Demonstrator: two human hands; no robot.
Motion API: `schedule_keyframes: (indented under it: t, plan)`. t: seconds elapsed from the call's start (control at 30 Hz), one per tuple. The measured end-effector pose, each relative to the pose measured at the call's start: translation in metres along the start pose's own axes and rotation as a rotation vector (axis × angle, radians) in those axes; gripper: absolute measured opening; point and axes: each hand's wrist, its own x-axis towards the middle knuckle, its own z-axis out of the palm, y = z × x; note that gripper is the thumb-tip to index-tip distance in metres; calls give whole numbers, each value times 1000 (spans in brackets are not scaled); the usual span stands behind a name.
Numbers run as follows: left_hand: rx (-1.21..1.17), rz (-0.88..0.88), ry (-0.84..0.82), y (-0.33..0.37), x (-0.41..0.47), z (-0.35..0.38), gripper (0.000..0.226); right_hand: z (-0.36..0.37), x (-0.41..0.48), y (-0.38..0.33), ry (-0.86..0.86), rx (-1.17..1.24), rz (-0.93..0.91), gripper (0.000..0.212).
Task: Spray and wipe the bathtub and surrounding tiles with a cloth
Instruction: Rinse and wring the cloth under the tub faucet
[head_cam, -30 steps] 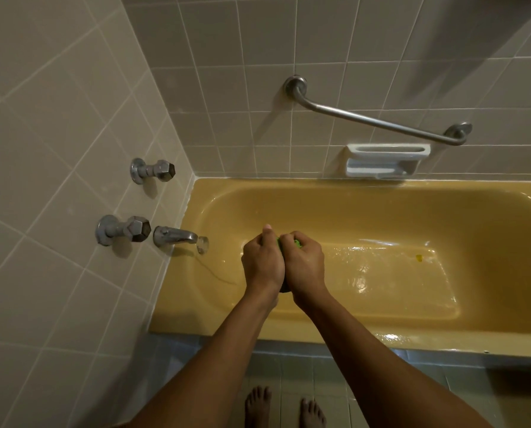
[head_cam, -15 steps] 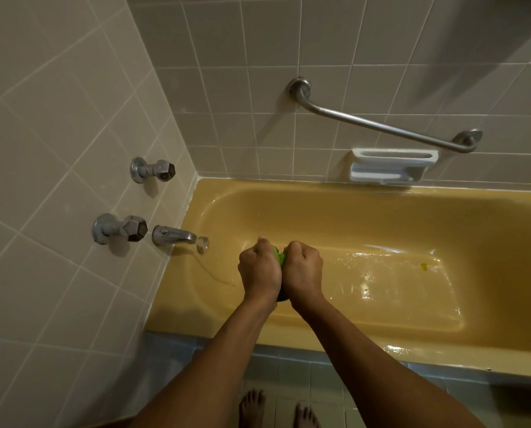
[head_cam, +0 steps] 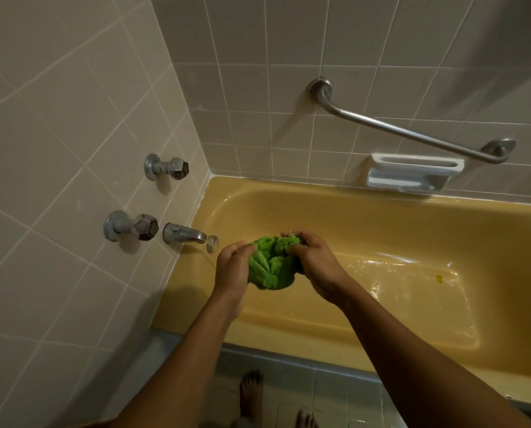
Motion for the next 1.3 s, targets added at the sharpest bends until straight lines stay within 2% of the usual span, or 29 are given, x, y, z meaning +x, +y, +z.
schedule_keyframes:
  t: [0.13,0.3,0.4,0.5,0.57,0.7,0.87,1.0,1.1,1.3]
  plan:
    - [274,121,-79,2,31,-26,14,5,28,3,28,-168,-52,43]
    - [683,393,-219,1,73,-58,19,17,62,2,196,-459,-114,30]
    - [883,547,-284,7,94,-75,25,23,79,-6,141,-461,-110,34]
    - [893,585,-254,16,110,-90,26,24,91,-14,0,-358,-89,34]
    - [858,542,-213,21,119,-95,26,22,97,-17,-43,-394,-98,29]
    - [774,476,-161,18,128,-100,21,32,109,-10,-19,-553,-134,30]
    - [703,438,5,16,129,-107,13,56,134,6,39,-507,-168,37]
    - [656,489,158,26,115,-118,13,77,161,3,-27,-592,-206,39]
    - [722,587,152,34,106,-127,12,94,183,-10,-97,-652,-255,39]
    - [839,567,119,33,121,-144,19,142,235,-51,-179,-796,-413,54]
